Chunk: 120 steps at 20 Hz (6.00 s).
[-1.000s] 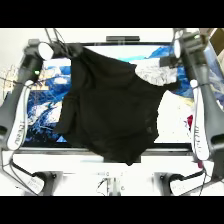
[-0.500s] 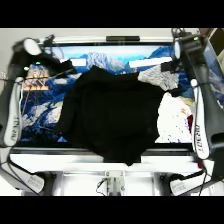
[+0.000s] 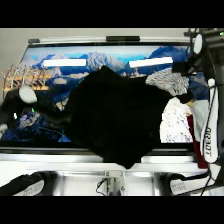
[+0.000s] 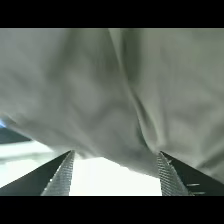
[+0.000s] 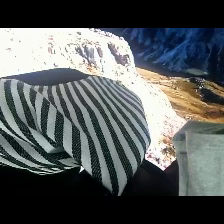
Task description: Fold the shirts.
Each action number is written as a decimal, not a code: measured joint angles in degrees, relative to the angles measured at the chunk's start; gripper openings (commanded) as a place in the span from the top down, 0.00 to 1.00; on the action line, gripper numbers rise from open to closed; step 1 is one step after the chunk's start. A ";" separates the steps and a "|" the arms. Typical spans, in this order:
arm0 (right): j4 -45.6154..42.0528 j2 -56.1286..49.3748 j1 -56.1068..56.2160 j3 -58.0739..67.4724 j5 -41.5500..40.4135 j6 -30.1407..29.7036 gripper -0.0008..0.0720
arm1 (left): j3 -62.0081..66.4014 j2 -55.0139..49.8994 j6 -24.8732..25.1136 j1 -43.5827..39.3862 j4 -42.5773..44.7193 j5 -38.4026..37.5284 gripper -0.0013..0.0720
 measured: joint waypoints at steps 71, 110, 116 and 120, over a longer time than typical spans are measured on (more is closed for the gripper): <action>15.19 19.26 -14.95 -30.51 -8.98 -0.76 0.27 | 37.05 -22.49 7.58 17.55 0.66 -7.63 0.15; 43.78 13.86 11.26 -58.47 -17.18 -5.97 0.32 | -4.87 -17.46 10.56 -6.97 -16.72 24.87 0.92; 43.21 11.87 11.26 -58.47 -22.08 -2.64 0.90 | -4.55 -17.42 10.91 -6.95 -16.90 24.41 0.91; 43.82 12.74 11.26 -58.21 -24.63 -1.40 0.90 | -4.09 -17.42 11.87 -6.21 -17.03 23.21 0.21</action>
